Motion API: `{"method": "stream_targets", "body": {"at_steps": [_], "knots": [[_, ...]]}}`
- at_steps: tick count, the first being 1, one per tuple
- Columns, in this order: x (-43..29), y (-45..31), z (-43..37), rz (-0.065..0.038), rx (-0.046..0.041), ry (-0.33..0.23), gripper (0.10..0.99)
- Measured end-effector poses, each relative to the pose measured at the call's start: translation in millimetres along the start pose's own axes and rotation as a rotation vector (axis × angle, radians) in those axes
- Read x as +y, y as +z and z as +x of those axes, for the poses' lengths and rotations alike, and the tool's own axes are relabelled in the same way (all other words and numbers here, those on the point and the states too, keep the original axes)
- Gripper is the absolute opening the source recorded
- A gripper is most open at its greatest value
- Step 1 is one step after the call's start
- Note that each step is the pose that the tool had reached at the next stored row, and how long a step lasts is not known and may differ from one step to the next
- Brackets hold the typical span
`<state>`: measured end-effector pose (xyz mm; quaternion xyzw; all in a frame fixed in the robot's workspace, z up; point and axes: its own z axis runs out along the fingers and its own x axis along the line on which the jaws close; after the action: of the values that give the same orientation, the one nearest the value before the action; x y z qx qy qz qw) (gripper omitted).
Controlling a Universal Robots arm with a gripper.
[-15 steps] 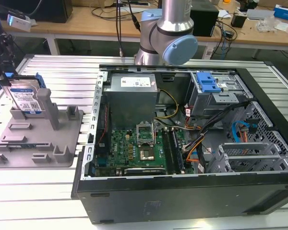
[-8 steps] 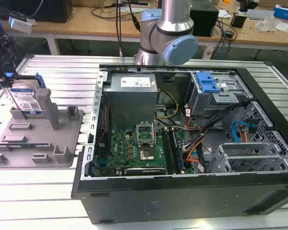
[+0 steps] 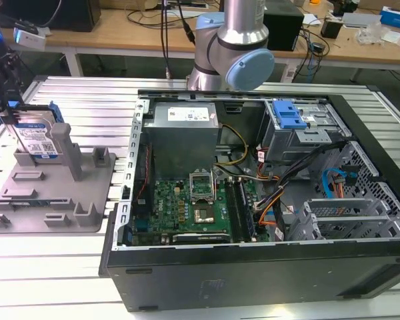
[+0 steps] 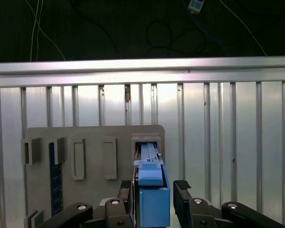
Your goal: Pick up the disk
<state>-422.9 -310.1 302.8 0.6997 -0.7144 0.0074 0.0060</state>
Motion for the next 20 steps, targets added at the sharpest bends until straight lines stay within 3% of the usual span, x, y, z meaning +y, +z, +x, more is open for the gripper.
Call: {"method": "stream_targets", "body": {"at_steps": [7, 20], "knots": [[0.7, 4.4, 0.3, 0.000, 0.0000, 0.000, 0.482], [0.8, 6.1, 0.8, 0.000, 0.0000, 0.000, 0.482]]}}
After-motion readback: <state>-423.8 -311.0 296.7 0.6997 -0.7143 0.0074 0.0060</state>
